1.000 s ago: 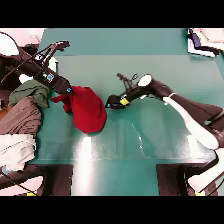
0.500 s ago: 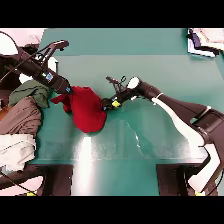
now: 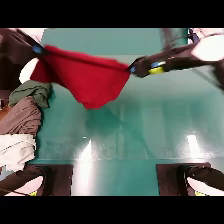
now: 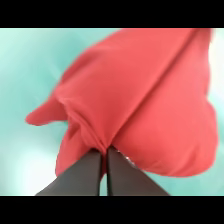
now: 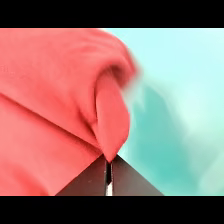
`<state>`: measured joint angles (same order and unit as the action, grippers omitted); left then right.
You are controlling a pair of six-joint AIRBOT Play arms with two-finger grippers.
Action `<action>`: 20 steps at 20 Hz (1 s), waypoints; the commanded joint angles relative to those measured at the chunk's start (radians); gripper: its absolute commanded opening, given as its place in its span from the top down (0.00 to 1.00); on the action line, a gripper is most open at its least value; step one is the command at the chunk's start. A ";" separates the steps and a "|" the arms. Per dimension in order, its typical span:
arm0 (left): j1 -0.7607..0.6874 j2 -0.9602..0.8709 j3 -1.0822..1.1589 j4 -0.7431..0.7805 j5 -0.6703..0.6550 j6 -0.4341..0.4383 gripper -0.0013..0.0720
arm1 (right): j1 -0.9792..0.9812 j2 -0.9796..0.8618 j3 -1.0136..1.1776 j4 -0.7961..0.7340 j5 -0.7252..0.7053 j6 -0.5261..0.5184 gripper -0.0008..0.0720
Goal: Fold the shirts.
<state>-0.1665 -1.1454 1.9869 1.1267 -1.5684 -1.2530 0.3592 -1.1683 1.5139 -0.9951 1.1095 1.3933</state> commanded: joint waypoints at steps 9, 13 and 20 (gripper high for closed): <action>0.001 0.159 -0.039 -0.147 0.101 -0.029 0.95 | -0.021 0.315 0.000 -0.159 0.182 0.244 0.97; 0.001 0.083 -0.353 -0.129 0.092 -0.011 0.95 | 0.039 0.140 0.000 -0.159 0.302 0.266 0.97; 0.001 -0.258 -0.566 -0.025 0.191 0.029 0.90 | 0.066 -0.214 0.000 -0.159 0.206 0.236 0.97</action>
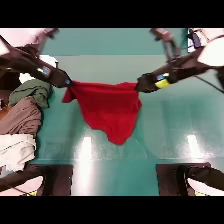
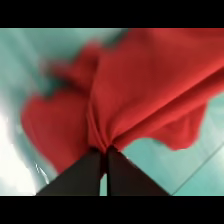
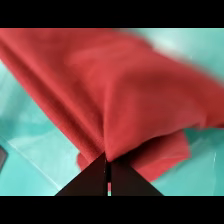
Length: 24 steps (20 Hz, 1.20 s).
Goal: Fold the shirts.
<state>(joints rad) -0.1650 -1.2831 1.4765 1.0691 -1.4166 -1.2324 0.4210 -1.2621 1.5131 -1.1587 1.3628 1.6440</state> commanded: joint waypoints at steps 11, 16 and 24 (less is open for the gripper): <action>0.082 -0.129 -0.081 -0.079 0.032 -0.114 0.23 | -0.113 -0.118 0.001 0.005 -0.107 -0.014 0.97; 0.082 -0.068 -0.427 -0.166 0.143 -0.107 0.23 | -0.134 -0.097 0.001 0.005 -0.107 -0.014 0.97; -0.034 -0.010 -0.800 -0.578 0.444 0.043 0.23 | -0.129 -0.097 0.001 0.006 -0.122 -0.014 0.97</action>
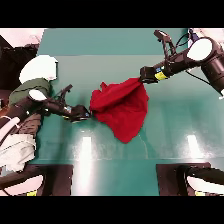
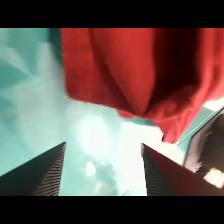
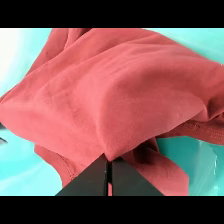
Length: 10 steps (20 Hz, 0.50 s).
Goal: Fold the shirts.
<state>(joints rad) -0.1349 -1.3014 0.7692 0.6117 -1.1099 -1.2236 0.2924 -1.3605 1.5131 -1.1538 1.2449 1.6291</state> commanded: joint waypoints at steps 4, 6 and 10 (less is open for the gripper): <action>-0.201 0.008 -0.094 -0.142 0.403 -0.066 0.23 | 0.000 0.001 0.001 0.002 0.007 0.000 0.97; -0.221 0.008 -0.087 -0.149 0.468 -0.089 0.23 | 0.000 0.001 0.001 0.002 0.016 0.000 0.97; -0.222 -0.015 -0.082 -0.179 0.491 -0.089 0.33 | 0.001 0.001 0.001 0.007 0.031 0.000 0.97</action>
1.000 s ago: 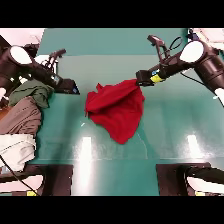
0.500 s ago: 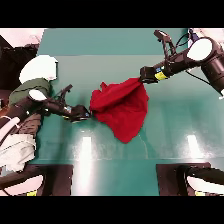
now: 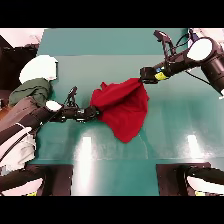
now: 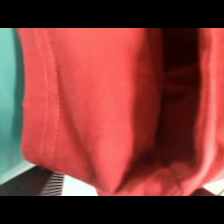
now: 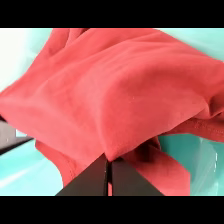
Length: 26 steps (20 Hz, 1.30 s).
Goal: Fold the shirts.
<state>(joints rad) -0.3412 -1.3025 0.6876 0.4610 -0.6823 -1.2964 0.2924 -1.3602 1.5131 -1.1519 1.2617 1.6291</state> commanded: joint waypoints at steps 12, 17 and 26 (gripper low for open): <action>0.364 0.096 0.328 0.402 -0.352 0.047 0.95 | 0.294 0.323 -0.511 0.034 -0.004 0.115 0.97; 0.458 0.105 0.417 0.454 -0.470 0.048 0.95 | 0.428 0.436 -0.613 0.060 -0.203 0.118 0.42; 0.457 0.101 0.417 0.468 -0.515 0.047 0.95 | 0.079 0.209 -0.437 0.061 -0.176 -0.139 0.21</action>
<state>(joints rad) 0.1127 -1.2018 1.1019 0.9203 -1.1805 -1.2491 0.4629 -1.0481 1.0180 -1.0931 1.0866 1.6043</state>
